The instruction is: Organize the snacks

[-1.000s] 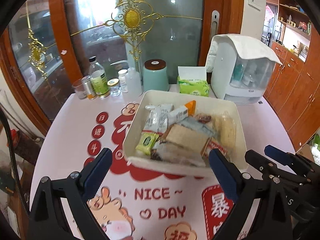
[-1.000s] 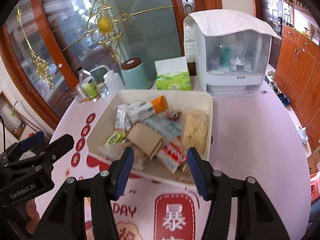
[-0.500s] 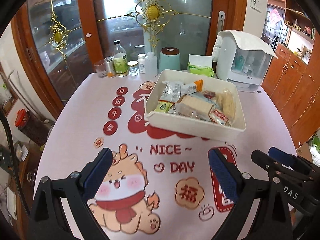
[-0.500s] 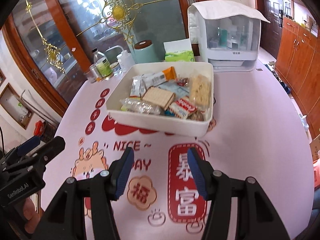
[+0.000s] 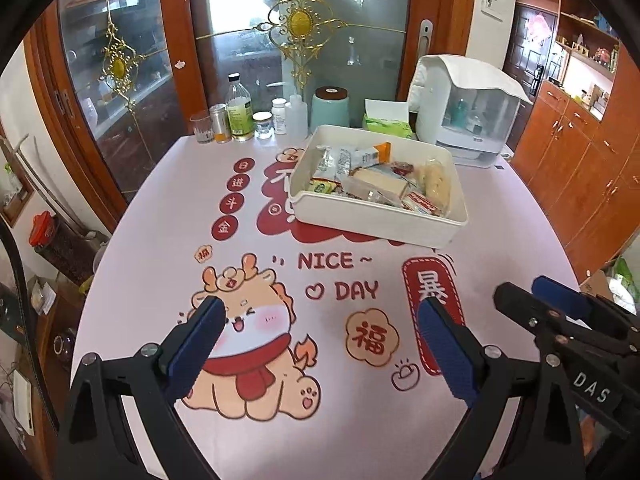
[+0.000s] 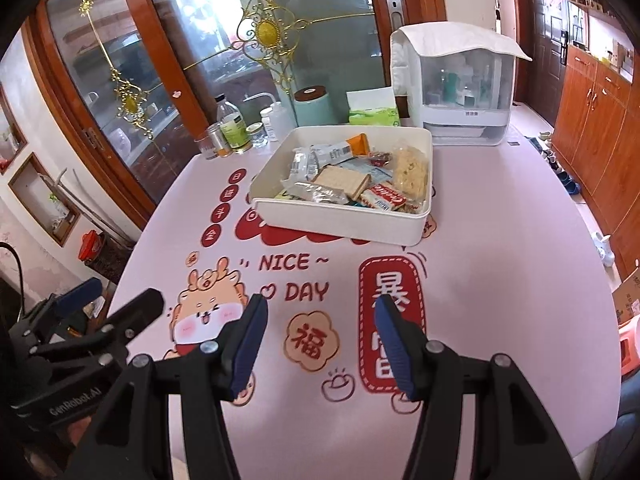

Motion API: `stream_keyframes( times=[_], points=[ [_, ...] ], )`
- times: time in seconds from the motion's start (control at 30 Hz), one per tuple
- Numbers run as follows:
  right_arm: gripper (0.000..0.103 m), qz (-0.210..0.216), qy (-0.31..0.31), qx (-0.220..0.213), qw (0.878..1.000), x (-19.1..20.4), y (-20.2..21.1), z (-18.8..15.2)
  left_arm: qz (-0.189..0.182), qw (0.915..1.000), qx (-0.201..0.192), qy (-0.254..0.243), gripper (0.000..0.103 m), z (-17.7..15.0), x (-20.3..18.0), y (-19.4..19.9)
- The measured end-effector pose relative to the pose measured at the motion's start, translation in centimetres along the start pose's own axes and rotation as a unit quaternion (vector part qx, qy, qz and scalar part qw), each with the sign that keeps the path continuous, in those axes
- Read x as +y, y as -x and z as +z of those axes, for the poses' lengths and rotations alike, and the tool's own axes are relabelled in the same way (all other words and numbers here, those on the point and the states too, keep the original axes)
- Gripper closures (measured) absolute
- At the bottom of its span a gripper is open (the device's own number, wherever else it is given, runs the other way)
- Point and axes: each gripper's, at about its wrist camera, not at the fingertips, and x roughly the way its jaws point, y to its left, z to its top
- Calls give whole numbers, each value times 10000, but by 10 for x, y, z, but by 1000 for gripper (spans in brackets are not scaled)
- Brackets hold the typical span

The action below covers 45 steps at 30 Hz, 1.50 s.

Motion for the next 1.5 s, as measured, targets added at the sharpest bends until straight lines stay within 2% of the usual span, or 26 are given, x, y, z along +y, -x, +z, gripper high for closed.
stream_keyframes(
  times=[0.37,1.5],
  points=[
    [45,-161,169,-110,9997,15,13,-5,124,9999,41,89,7,-4,7,5],
    [45,-80,156,55,9998,14,6,-12,259,9992,257,143,7,-11,8,-1]
  ],
)
